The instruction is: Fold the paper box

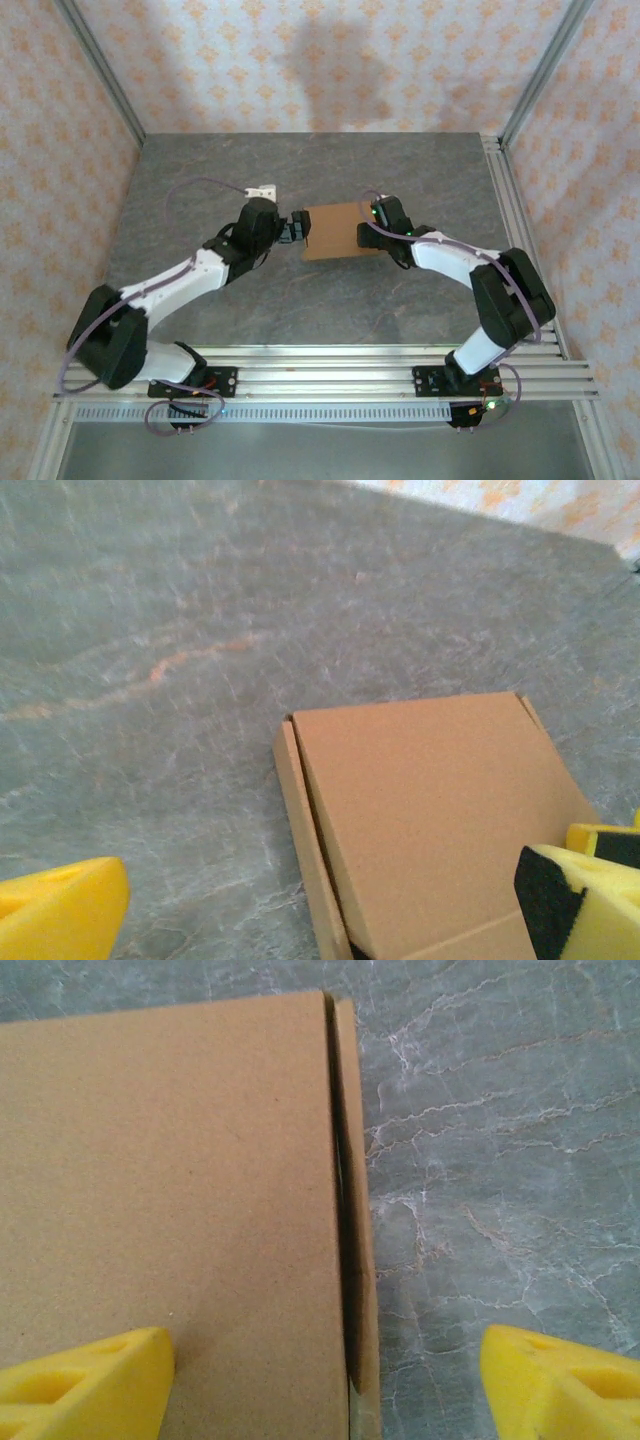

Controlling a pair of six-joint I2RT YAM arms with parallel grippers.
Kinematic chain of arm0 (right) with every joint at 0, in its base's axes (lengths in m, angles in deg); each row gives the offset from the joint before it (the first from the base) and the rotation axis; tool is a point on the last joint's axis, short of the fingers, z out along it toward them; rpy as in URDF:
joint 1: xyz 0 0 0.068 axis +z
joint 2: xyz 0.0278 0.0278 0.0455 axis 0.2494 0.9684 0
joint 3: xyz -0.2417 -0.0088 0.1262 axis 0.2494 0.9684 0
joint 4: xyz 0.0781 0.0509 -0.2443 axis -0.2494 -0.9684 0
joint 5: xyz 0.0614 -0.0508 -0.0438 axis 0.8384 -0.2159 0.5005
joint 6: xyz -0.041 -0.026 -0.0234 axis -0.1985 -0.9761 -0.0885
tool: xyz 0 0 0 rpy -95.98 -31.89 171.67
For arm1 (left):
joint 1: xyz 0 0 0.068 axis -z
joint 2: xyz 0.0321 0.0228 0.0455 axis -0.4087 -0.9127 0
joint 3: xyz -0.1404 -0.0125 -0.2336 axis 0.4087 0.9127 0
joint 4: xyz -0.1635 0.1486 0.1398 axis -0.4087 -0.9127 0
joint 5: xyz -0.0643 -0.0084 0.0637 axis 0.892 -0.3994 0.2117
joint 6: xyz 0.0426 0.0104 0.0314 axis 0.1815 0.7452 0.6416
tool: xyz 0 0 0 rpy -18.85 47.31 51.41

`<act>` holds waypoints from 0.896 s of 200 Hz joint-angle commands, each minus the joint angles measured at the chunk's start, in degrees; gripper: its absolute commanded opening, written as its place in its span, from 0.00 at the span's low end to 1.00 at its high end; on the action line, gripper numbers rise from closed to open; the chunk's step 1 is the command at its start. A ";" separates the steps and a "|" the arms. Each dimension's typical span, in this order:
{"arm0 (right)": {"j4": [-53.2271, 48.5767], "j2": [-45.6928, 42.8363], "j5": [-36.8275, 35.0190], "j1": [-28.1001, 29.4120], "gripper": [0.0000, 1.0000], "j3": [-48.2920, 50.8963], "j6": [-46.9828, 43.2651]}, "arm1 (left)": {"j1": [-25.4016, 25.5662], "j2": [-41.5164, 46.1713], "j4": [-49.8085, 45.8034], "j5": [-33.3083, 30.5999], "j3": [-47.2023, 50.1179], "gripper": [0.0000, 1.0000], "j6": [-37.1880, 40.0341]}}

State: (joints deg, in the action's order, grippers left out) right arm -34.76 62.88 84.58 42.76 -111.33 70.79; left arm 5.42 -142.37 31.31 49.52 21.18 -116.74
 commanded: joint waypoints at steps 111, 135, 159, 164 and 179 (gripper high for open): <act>5.80 -0.53 9.93 -4.95 0.79 1.09 -0.03 | -4.27 -23.48 -1.29 16.80 -9.22 0.46 -11.72; 11.19 -1.09 19.40 -9.34 0.79 2.54 4.38 | -5.05 -23.78 -0.79 19.06 -9.07 0.43 -11.02; 15.21 1.66 27.68 -13.71 0.78 2.40 9.22 | -5.85 -25.12 -0.61 21.64 -9.53 0.38 -10.39; 15.83 2.30 28.93 -14.32 0.78 2.34 9.87 | -6.04 -25.41 -0.33 22.06 -9.52 0.37 -10.39; 16.61 4.13 31.70 -15.44 0.78 1.82 10.73 | -6.50 -26.08 0.71 23.67 -9.40 0.34 -10.73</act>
State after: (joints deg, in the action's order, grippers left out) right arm -23.11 64.28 106.96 29.03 -109.34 76.85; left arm -0.09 -166.15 31.73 70.51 12.35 -128.01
